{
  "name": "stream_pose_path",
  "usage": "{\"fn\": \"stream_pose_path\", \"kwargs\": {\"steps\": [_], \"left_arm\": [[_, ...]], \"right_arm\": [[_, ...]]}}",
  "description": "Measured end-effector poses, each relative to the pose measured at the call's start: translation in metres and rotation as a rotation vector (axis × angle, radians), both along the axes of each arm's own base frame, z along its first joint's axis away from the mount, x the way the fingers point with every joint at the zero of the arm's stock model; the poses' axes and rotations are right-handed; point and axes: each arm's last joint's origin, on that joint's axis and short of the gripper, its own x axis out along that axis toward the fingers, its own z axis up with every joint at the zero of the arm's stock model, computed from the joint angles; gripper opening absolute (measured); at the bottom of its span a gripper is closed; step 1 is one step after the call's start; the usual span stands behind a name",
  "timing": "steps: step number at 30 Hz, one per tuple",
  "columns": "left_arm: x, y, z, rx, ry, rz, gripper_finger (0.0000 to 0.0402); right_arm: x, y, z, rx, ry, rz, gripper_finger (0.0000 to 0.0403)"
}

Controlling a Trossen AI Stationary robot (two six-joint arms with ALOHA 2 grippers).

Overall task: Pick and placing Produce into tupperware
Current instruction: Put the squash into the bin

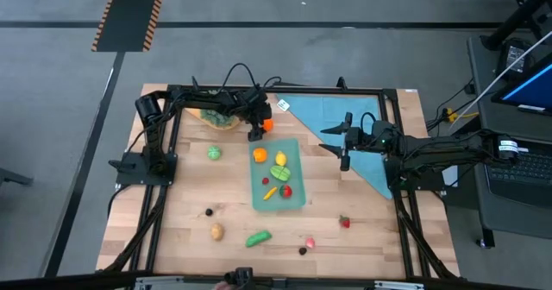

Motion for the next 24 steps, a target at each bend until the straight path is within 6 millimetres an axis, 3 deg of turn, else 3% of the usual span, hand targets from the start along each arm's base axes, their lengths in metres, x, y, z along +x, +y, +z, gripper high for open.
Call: {"fn": "stream_pose_path", "kwargs": {"steps": [24], "left_arm": [[0.0012, 0.0, 0.0026, -0.005, -0.023, -0.024, 0.0315]], "right_arm": [[0.0, 0.0, 0.0, 0.0, 0.0, 0.0, 0.0221]]}}
